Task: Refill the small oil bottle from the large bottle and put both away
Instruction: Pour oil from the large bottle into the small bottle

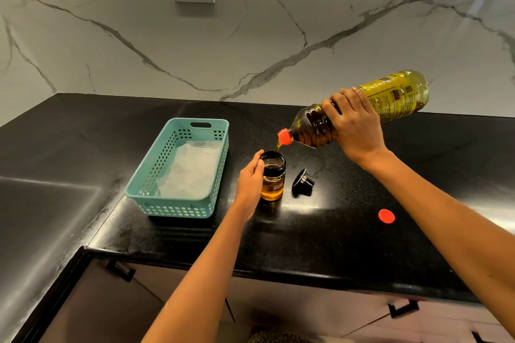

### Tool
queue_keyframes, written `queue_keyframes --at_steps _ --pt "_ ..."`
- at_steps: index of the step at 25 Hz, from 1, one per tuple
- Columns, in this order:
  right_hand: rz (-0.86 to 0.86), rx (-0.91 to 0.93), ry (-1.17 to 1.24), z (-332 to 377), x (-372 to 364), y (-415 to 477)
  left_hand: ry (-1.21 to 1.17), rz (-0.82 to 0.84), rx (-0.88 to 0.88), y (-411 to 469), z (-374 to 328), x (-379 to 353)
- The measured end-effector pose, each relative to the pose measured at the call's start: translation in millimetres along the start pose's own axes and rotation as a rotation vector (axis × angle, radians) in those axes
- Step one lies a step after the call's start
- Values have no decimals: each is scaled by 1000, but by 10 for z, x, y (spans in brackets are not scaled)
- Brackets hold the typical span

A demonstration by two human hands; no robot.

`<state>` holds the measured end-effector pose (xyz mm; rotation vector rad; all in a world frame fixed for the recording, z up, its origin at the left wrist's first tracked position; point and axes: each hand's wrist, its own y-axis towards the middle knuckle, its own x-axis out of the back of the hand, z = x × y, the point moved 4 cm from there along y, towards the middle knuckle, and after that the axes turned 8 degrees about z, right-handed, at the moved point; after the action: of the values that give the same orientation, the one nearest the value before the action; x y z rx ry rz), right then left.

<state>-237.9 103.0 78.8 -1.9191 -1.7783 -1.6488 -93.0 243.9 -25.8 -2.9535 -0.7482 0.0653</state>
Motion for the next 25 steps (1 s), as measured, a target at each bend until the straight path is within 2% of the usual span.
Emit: queue_keyframes --at_steps 25 --pt "18 19 10 48 -63 -50 0 3 -8 10 19 0"
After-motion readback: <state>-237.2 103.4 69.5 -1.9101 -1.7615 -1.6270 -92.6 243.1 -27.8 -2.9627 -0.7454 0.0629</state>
